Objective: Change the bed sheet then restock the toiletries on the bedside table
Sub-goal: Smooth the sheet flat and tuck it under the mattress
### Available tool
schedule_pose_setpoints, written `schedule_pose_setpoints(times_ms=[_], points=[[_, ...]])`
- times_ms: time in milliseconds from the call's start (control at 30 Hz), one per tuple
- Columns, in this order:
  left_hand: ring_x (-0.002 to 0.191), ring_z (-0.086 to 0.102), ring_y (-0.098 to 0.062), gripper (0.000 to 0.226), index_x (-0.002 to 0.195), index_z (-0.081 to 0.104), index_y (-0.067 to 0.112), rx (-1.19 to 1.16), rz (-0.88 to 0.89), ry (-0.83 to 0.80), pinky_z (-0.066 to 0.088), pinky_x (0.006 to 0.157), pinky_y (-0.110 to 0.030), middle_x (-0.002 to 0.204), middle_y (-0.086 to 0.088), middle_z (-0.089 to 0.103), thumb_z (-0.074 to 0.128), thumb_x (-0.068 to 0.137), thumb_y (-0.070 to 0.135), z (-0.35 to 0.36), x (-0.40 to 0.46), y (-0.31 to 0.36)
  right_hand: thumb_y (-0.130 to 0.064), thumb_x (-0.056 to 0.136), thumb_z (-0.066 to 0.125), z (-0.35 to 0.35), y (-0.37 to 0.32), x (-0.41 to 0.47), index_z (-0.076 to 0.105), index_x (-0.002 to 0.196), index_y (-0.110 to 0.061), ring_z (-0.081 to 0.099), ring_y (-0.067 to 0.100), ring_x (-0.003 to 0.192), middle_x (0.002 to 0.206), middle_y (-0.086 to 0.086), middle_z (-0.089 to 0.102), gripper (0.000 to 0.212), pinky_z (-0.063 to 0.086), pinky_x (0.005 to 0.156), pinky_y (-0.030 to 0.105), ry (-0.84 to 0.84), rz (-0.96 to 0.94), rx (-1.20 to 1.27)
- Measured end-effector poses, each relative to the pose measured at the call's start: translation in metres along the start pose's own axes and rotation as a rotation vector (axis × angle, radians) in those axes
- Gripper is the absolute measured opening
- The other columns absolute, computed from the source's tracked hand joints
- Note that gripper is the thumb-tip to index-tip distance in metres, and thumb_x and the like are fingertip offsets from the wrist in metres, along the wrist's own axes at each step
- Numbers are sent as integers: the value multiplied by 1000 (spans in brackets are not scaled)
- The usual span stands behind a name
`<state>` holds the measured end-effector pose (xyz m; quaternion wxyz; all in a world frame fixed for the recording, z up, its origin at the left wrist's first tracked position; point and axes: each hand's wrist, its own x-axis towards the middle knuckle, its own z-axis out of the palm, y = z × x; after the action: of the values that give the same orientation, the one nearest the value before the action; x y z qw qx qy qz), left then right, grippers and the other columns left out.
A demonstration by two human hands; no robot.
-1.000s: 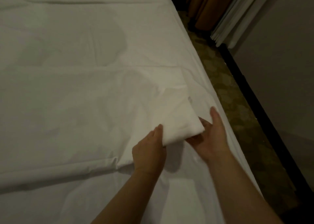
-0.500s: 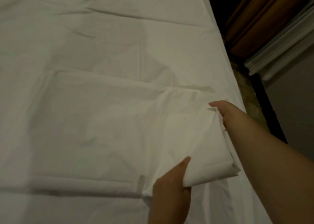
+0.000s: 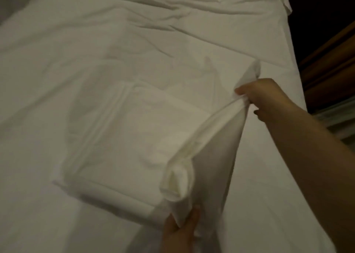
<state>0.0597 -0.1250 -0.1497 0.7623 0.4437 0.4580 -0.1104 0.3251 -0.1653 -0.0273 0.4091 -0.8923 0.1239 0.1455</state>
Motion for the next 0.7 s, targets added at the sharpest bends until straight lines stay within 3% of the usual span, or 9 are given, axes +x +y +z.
schedule_pose_setpoints(times_ms=[67,133,167,233,300,367,467,600,700], points=[[39,51,9,29,74,57,22,-66,37,45,37,43,-3,45,18,56,85,67,24,-16,2,23,-17,77,70,42,-23,0,59,111,0,63,29,88,91,11,59,40,50,70,28,13,-57,-75],[43,55,11,87,102,54,25,-321,103,100,39,44,-1,64,11,62,93,26,41,-38,14,28,-18,78,68,85,-41,-2,59,119,1,61,33,107,107,17,63,46,51,88,35,21,-129,-159],[53,62,9,118,109,54,25,-372,98,134,46,52,-5,68,6,66,86,-1,55,-49,21,25,-18,82,64,106,-50,-4,58,120,1,59,33,111,116,17,62,43,50,92,36,16,-157,-206],[90,70,-18,148,121,57,3,-374,5,166,55,83,-32,93,-14,72,73,-7,76,-71,31,24,-16,88,55,145,-63,-9,56,122,0,57,31,113,123,15,60,38,48,94,32,-17,-202,-270],[96,63,-26,124,96,59,6,-383,-33,185,49,92,-43,96,-9,67,70,-3,80,-88,39,29,-16,90,50,179,-73,-11,55,122,-2,56,28,112,123,12,59,35,44,87,27,-31,-229,-315],[96,61,-22,109,96,63,10,-326,-10,208,46,88,-36,99,-7,67,75,12,79,-100,38,37,-16,90,47,207,-77,-12,54,122,-5,55,27,112,123,10,59,34,41,83,27,-25,-235,-354],[115,56,-31,57,116,63,-3,-222,-38,309,39,84,-31,123,-25,59,72,78,38,-113,40,45,-16,91,45,235,-77,-15,54,120,-6,55,26,111,121,8,59,32,40,82,28,-20,-240,-402],[122,48,-40,81,123,50,-18,-218,-119,361,35,88,-35,130,-37,46,63,80,49,-125,58,37,-15,91,44,262,-80,-14,57,117,-7,55,26,112,120,9,60,30,44,88,30,-7,-273,-449],[120,49,-40,52,122,57,-10,-198,-98,419,36,86,-34,129,-32,51,55,91,32,-132,60,39,-16,91,45,280,-77,-15,61,114,-7,55,29,113,120,10,61,30,44,95,34,-49,-335,-455]])
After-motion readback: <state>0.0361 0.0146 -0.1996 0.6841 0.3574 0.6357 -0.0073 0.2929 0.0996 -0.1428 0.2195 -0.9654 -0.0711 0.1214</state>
